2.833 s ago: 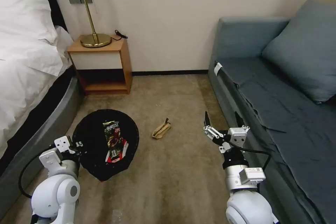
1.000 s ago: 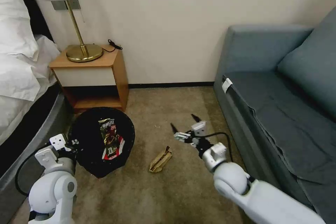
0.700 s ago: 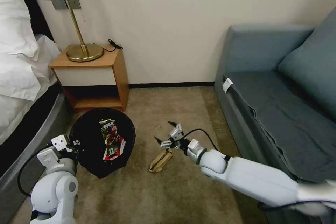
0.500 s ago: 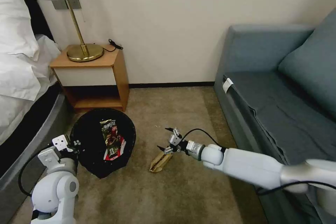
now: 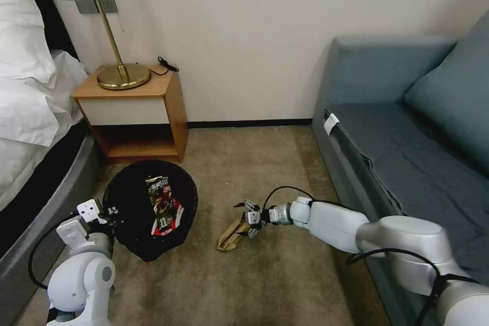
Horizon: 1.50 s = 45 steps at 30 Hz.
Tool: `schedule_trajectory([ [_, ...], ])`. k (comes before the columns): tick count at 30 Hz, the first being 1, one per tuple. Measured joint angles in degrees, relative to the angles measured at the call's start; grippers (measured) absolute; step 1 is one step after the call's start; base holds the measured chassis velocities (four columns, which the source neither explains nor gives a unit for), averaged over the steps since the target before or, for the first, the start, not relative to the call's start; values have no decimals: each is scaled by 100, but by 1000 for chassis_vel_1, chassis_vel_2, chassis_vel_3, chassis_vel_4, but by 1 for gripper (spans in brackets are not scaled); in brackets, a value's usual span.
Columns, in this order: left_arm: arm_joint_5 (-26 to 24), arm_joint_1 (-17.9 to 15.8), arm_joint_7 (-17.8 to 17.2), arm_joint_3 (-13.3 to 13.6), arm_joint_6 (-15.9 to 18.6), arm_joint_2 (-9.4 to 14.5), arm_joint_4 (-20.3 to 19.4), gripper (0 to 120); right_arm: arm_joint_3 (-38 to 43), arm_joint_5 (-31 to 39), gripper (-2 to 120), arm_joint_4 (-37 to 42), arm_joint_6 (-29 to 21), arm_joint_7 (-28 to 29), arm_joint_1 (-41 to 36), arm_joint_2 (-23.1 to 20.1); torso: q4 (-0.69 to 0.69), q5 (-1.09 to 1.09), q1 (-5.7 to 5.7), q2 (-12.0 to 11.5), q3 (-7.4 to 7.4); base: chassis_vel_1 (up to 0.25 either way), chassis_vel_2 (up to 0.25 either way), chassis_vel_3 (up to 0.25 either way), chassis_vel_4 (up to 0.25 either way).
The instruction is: Pick up the trash bin, then pick up the garbage on the floor and place it into the trash bin.
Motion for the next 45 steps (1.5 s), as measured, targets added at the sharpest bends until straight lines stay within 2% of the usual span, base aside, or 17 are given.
schedule_trajectory([
  [3,0,24,3,2,-1,-14,-37,3,194,-297,100,-508,132,-111,-111,280,0,0,0,0,0,0,0,0,0],
  [7,-1,87,4,12,-19,-57,-88,3,238,-392,100,-691,85,-130,-200,493,1,0,0,0,0,0,0,0,0],
  [25,-20,126,19,14,-55,-75,-84,3,115,-374,99,-766,-148,151,-446,739,1,0,0,1,-1,0,0,0,0],
  [28,-22,133,19,10,-58,-76,-85,3,90,-375,95,-775,-173,211,-471,762,1,0,0,1,-1,0,0,0,0],
  [32,-24,173,20,1,-81,-91,-97,3,-12,-370,82,-784,-235,370,-534,813,1,0,0,1,-1,0,0,0,0],
  [33,-24,173,20,1,-81,-91,-97,3,-12,-370,82,-784,-235,370,-534,813,1,0,0,1,-1,0,0,0,0],
  [36,-24,200,23,0,-95,-95,-116,3,-41,-365,67,-799,-289,433,-556,815,1,1,0,1,-1,0,0,0,0],
  [45,-24,226,26,10,-107,-91,-131,3,-20,-341,56,-870,-484,539,-513,769,1,1,0,2,-1,0,0,0,0],
])
